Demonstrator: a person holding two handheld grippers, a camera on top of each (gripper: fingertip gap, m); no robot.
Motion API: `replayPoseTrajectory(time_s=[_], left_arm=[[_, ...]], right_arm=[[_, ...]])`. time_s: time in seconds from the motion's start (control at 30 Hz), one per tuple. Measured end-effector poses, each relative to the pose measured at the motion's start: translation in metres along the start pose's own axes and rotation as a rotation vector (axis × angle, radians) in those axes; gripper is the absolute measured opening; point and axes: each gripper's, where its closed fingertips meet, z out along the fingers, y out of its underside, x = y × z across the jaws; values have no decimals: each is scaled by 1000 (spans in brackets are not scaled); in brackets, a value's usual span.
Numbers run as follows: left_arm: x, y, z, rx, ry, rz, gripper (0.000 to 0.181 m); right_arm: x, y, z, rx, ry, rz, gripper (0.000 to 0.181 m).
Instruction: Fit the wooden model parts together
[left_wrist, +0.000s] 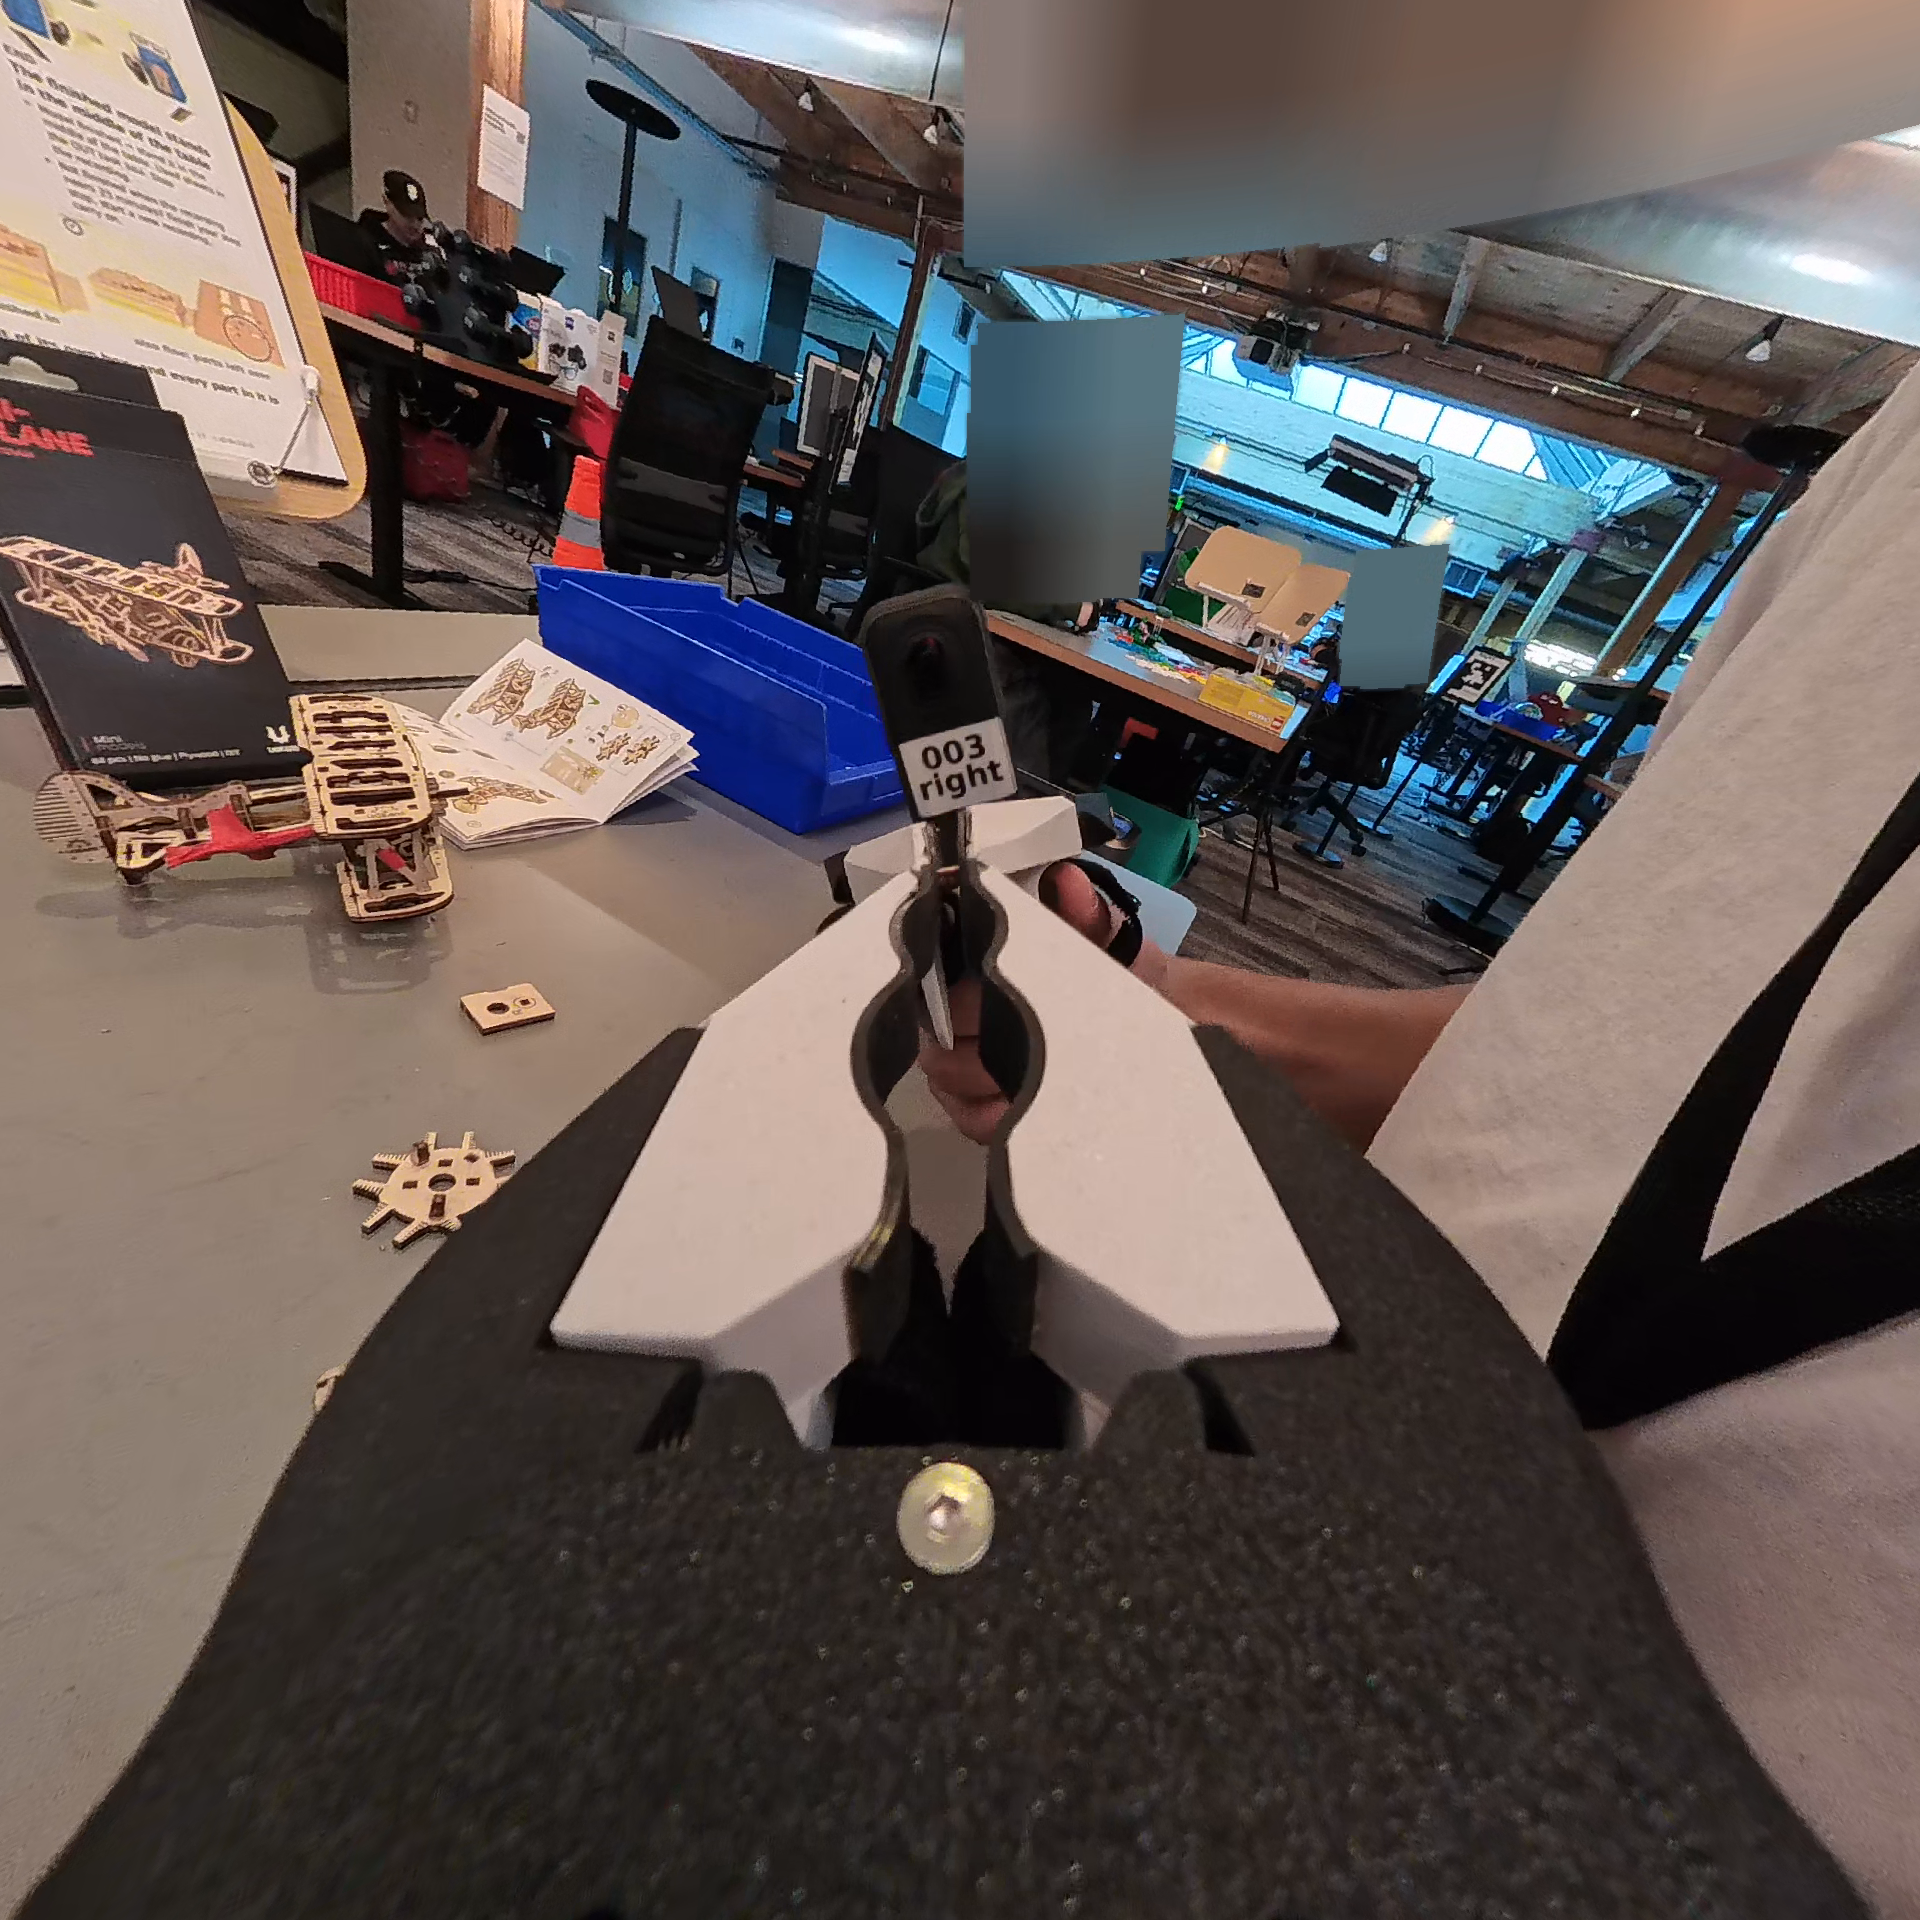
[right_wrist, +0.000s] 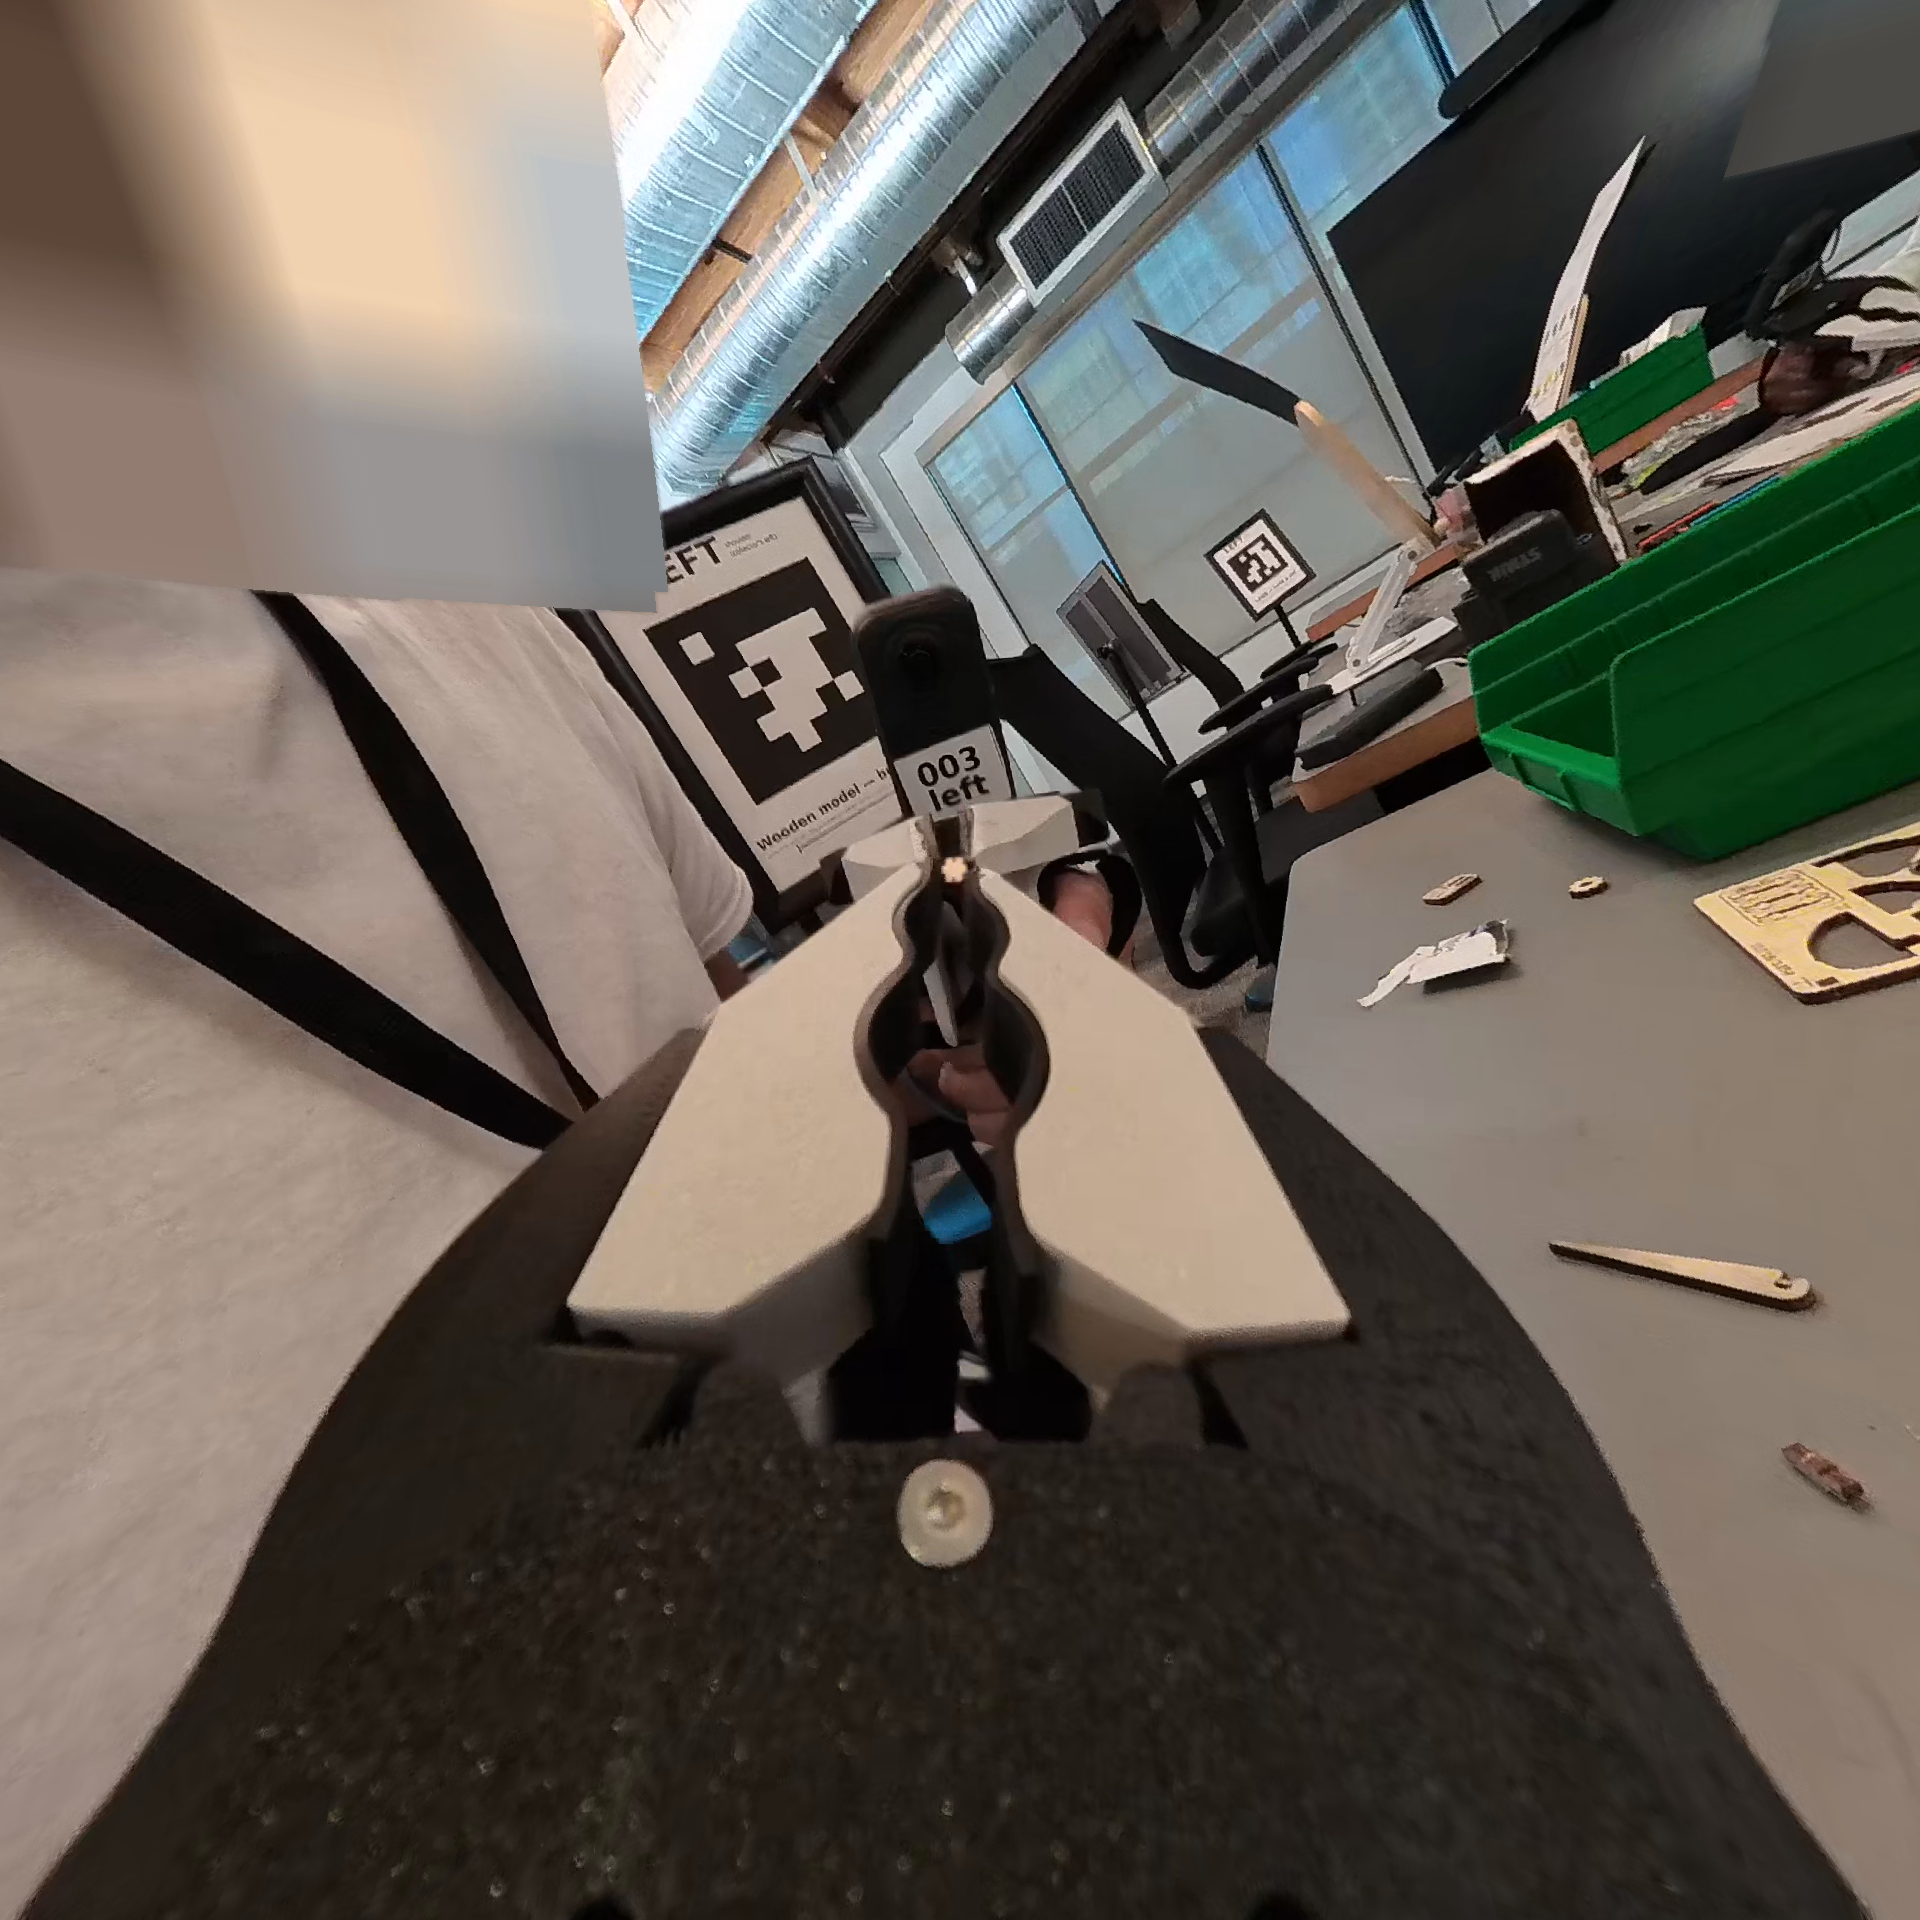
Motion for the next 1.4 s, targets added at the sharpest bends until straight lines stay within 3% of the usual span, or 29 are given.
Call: replayPoseTrajectory(time_s=[0.07, 0.17, 0.3, 0.43, 0.6, 0.73, 1.07, 1.4], left_arm=[[-2, 3, 0, -15, -15, 17, 4], [-14, 13, -4, -70, -76, 59, 12], [-57, 34, -13, -245, -204, 173, 17], [-101, 58, -11, -491, -235, 349, 22], [-143, 95, 9, -682, -121, 349, 32], [-160, 107, 30, -712, -28, 291, 40], [-164, 128, 36, -807, 107, 362, 39], [-169, 138, 38, -852, 185, 424, 37]], right_arm=[[4, 2, -4, -57, 41, -27, 2], [30, 1, -25, -199, 232, -114, 2], [82, 12, -72, -613, 579, -321, 3], [113, 20, -96, -948, 687, -448, 3], [141, 38, -95, -1219, 548, -568, 3], [162, 43, -96, -1376, 427, -655, 3], [172, 48, -98, -1523, 224, -828, 2], [180, 54, -93, -1566, 135, -781, 2]])
